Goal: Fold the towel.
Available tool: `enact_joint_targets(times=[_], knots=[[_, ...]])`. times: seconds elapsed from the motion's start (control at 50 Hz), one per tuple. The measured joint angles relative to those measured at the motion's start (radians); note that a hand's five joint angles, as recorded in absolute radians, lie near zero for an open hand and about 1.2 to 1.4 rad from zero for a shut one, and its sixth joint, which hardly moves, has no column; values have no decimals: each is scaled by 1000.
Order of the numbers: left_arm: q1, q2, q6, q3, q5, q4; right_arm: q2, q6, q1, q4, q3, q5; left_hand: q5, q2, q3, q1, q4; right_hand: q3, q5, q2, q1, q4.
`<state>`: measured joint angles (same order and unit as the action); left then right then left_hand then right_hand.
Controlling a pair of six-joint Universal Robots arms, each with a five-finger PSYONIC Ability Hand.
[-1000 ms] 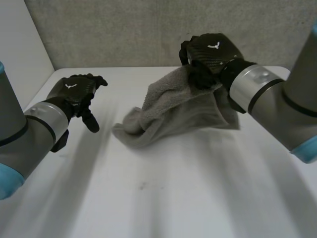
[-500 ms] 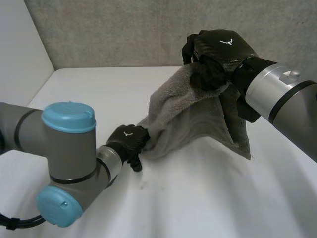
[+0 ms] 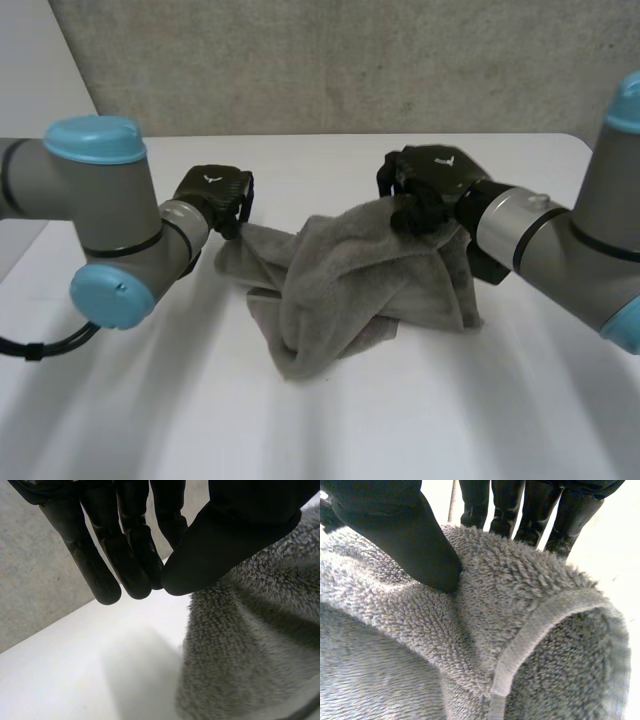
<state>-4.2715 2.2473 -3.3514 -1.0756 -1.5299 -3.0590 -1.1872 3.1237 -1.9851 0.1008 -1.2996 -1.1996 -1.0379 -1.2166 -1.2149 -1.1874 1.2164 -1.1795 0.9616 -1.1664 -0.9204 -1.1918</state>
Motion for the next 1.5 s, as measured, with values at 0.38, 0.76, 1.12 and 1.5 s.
enact_joint_targets(times=[0.38,0.76,1.12,1.5], knots=[[11,251,-142,412,-10,-45,132,217,-42,-94,-8,-15,2,3,3,0,-3,0,0,0,0,-1],[80,21,-137,128,-8,46,78,63,-15,-44,6,-16,1006,1023,1019,986,-1021,969,-901,939,713,962],[75,-455,140,-422,-85,38,34,-296,174,46,-40,5,957,963,962,935,-963,873,-826,859,660,885],[156,-293,476,-490,-127,40,219,-478,155,-91,-50,206,957,962,961,934,-961,751,-722,750,555,765]])
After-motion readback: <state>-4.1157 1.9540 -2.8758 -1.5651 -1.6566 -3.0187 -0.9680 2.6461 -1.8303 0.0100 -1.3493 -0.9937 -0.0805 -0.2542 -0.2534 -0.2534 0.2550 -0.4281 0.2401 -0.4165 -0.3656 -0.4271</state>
